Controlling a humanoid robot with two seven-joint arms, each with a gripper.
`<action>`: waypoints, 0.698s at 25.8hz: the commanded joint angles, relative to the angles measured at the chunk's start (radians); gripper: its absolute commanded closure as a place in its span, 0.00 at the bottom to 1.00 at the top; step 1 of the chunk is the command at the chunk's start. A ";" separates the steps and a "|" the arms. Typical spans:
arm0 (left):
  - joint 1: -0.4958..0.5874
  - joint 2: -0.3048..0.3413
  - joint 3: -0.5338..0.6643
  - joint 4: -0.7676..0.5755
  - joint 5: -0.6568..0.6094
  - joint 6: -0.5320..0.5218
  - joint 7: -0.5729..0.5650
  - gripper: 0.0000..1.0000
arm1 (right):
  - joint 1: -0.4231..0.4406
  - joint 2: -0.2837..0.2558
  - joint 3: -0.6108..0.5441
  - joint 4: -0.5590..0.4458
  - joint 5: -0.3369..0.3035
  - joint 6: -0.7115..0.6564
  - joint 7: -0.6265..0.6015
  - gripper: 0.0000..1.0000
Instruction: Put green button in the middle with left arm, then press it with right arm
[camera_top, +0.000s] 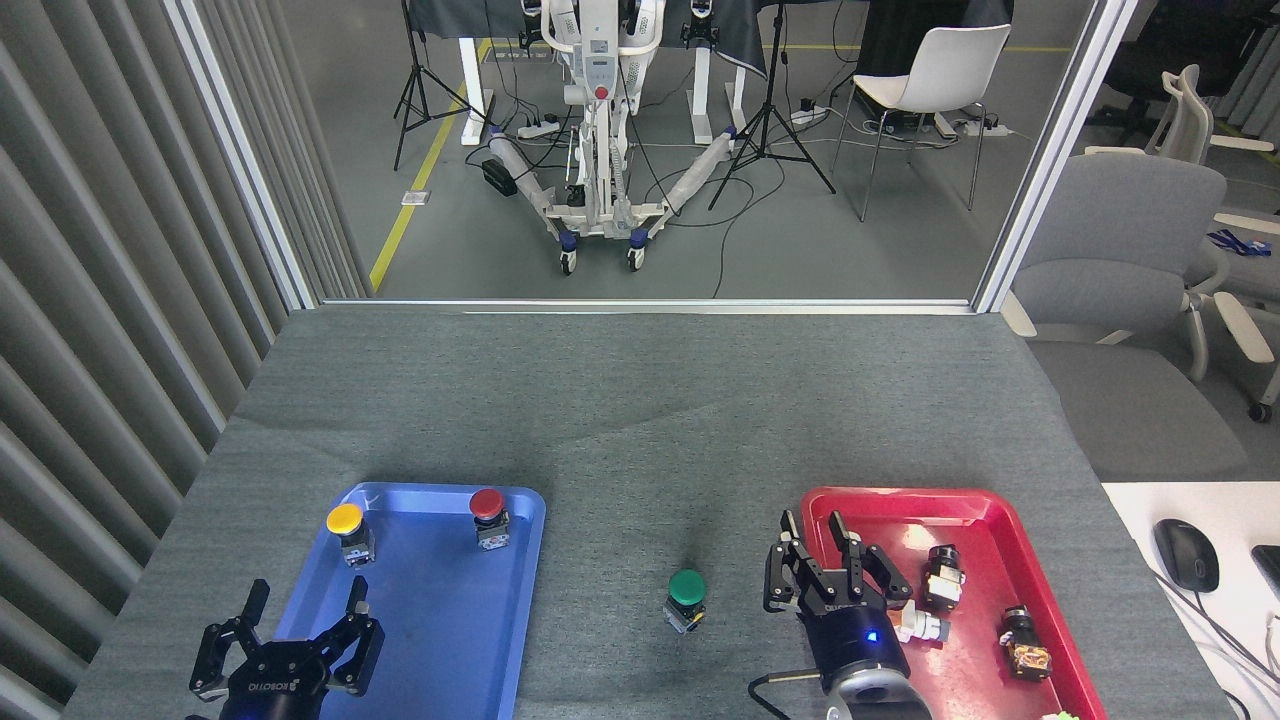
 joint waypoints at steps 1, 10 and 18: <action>0.002 0.004 0.000 0.000 0.004 -0.009 0.001 0.00 | 0.037 -0.002 -0.077 -0.015 0.000 0.005 0.010 0.00; 0.018 0.007 -0.002 0.002 0.003 -0.055 0.006 0.00 | 0.054 -0.048 -0.093 -0.056 0.001 0.008 0.006 0.00; 0.018 -0.001 -0.002 0.002 0.001 -0.044 0.012 0.00 | 0.077 -0.063 -0.093 -0.141 0.004 0.006 0.008 0.00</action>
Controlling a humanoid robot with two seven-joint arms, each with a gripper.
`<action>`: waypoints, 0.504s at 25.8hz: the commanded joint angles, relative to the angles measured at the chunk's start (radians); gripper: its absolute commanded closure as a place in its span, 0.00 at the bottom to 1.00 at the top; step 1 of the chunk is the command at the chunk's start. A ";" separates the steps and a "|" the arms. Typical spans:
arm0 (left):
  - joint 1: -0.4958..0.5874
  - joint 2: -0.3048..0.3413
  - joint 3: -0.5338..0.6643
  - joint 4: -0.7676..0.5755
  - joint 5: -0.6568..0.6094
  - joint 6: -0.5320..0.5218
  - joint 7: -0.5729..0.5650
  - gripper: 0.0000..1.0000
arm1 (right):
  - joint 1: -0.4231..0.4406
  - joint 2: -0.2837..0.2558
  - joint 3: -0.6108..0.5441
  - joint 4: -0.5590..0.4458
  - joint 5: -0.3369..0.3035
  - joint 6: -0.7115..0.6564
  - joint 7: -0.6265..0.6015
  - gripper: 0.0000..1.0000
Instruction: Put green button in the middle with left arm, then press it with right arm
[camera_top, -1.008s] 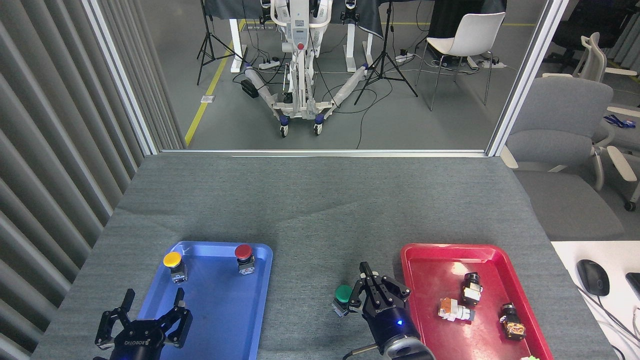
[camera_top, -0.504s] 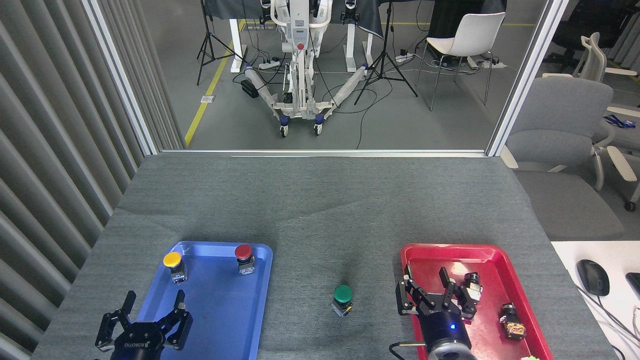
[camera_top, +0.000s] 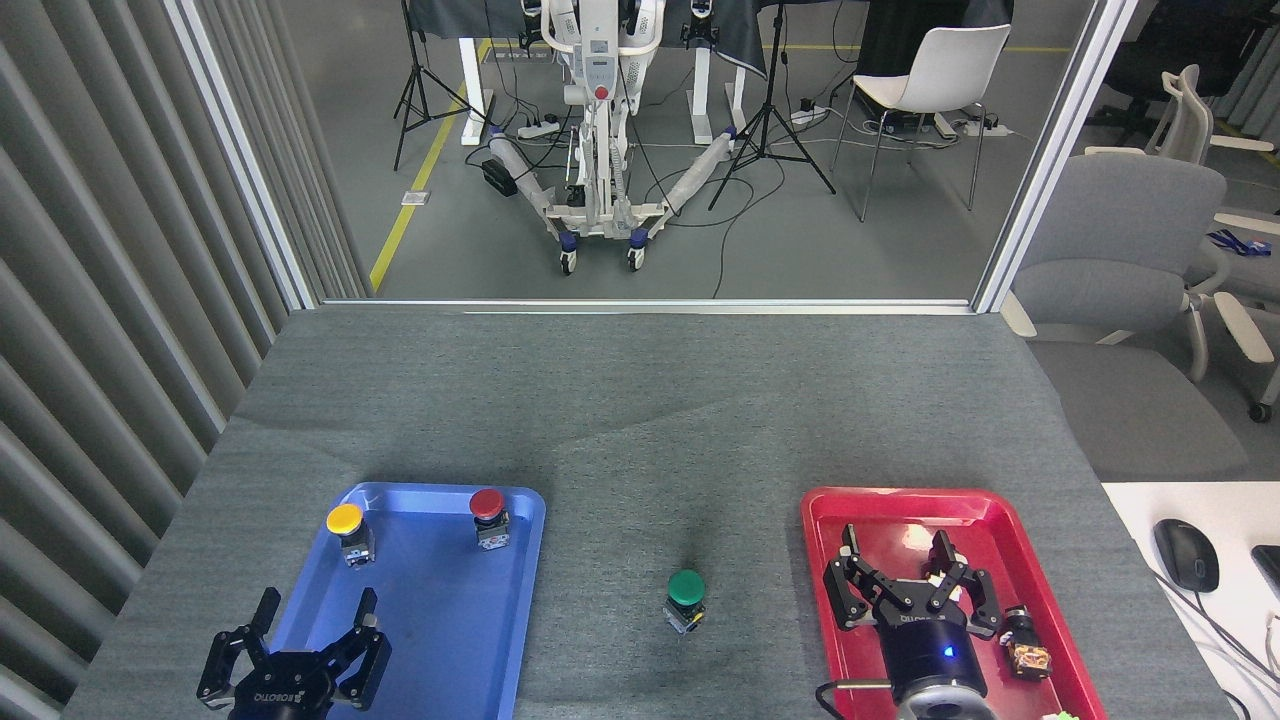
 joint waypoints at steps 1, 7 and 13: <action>0.000 -0.002 0.000 0.000 0.001 0.003 0.001 0.00 | 0.030 -0.002 0.000 -0.061 0.004 -0.001 0.000 0.00; -0.003 0.005 -0.014 -0.005 -0.015 -0.018 0.001 0.01 | 0.056 -0.004 -0.002 -0.096 0.010 -0.001 0.000 0.00; -0.084 -0.003 -0.232 0.032 -0.113 -0.072 -0.013 0.01 | 0.056 -0.002 -0.002 -0.096 0.018 -0.001 0.000 0.00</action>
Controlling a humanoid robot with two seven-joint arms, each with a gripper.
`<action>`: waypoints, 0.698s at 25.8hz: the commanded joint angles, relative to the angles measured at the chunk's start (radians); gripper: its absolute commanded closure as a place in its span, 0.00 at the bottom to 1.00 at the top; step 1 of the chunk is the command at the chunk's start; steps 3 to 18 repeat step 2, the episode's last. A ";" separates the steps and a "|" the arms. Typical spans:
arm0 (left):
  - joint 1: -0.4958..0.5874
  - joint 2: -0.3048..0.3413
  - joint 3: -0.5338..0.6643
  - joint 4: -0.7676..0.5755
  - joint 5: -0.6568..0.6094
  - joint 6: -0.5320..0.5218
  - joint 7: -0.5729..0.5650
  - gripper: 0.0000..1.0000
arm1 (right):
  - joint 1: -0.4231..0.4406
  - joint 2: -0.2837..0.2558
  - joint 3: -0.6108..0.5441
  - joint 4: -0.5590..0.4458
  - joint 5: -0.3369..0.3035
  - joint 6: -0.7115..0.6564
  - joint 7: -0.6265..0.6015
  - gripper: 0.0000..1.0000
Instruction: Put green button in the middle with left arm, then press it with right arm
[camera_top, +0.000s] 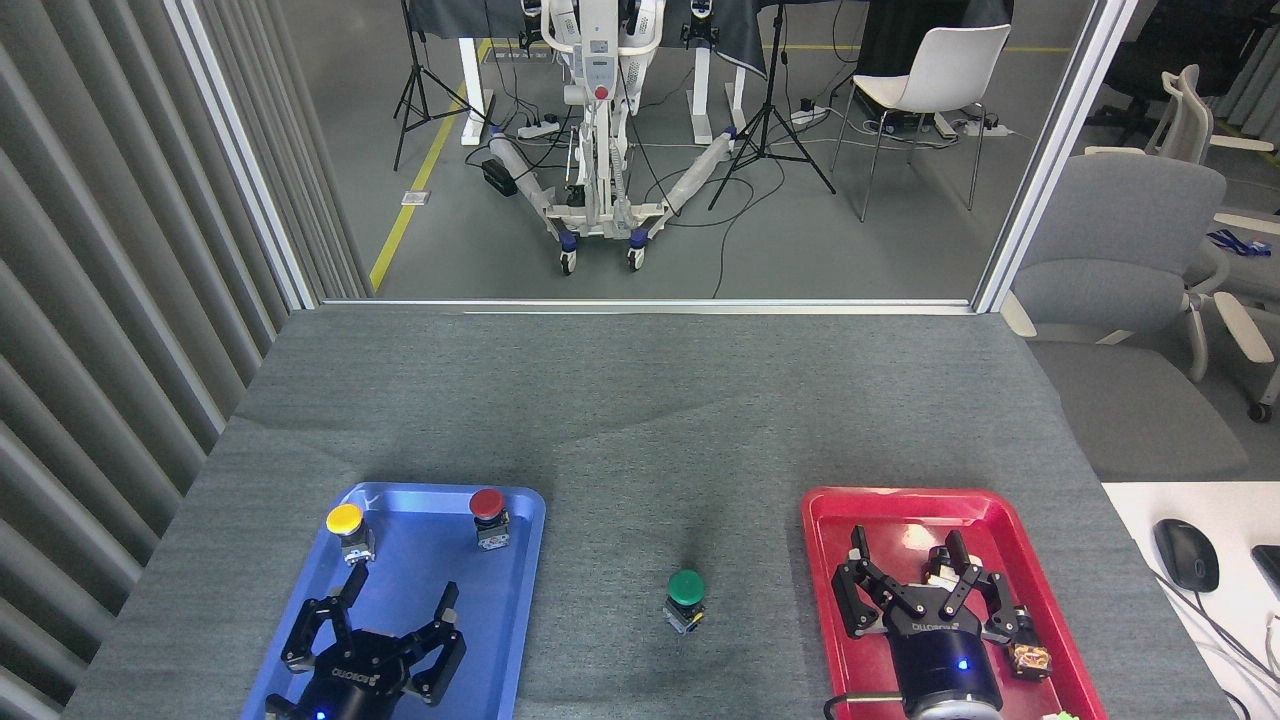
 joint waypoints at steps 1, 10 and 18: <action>-0.030 -0.016 -0.092 0.029 -0.068 -0.009 -0.006 0.01 | 0.001 0.001 0.000 -0.001 0.003 0.000 0.005 0.00; -0.030 -0.027 -0.101 0.036 -0.069 -0.009 -0.006 0.01 | 0.001 0.001 0.000 -0.001 0.003 0.002 0.005 0.00; -0.030 -0.027 -0.101 0.036 -0.069 -0.009 -0.006 0.01 | 0.001 0.001 0.000 -0.001 0.003 0.002 0.005 0.00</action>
